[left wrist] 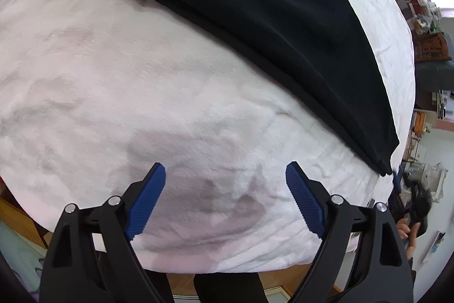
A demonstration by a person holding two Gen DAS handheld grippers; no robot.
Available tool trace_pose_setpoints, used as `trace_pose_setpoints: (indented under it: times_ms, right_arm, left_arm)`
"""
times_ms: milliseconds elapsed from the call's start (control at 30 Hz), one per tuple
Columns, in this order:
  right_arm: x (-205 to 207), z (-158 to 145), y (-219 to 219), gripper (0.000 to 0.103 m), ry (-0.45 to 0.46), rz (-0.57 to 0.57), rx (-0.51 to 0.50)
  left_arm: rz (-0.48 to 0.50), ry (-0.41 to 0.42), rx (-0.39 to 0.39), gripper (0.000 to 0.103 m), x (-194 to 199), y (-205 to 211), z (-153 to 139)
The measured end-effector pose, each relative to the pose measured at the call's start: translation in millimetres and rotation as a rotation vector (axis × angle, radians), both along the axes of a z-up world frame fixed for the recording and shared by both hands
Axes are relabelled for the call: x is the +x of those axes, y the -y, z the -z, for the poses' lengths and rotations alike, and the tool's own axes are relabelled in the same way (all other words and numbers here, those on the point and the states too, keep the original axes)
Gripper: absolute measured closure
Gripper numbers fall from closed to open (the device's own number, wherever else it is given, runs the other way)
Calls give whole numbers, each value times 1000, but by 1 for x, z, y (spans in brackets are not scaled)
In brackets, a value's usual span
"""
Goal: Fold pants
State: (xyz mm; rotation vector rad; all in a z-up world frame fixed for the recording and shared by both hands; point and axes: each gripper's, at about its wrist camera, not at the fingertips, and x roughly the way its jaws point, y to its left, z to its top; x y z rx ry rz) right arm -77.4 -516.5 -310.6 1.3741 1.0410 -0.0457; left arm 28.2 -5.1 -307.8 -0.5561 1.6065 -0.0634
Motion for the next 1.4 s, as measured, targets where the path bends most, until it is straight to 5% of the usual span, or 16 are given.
trace_pose_setpoints:
  times_ms: [200, 367, 667, 833, 1100, 1133, 1233, 1400]
  right_arm:
    - [52, 53, -160, 84, -52, -150, 381]
    - [70, 77, -226, 84, -149, -191, 455]
    - [46, 84, -232, 84, -236, -169, 366]
    - [46, 78, -233, 61, -238, -172, 316]
    - [50, 76, -226, 61, -209, -126, 248]
    - [52, 78, -226, 62, -200, -118, 249]
    - [49, 76, -223, 98, -178, -97, 231]
    - [28, 58, -223, 98, -116, -92, 249]
  left_arm:
    - [23, 31, -42, 10, -13, -7, -3]
    - [52, 56, -38, 8, -23, -28, -10]
    - [-64, 34, -50, 7, -38, -78, -5]
    - [-88, 30, -62, 7, -36, -93, -2]
    - [-88, 24, -78, 6, -32, -100, -1]
    - [-91, 22, -79, 6, -33, -102, -1]
    - [-98, 16, -76, 6, -36, -107, -1]
    - [-113, 13, -74, 6, -35, -115, 0]
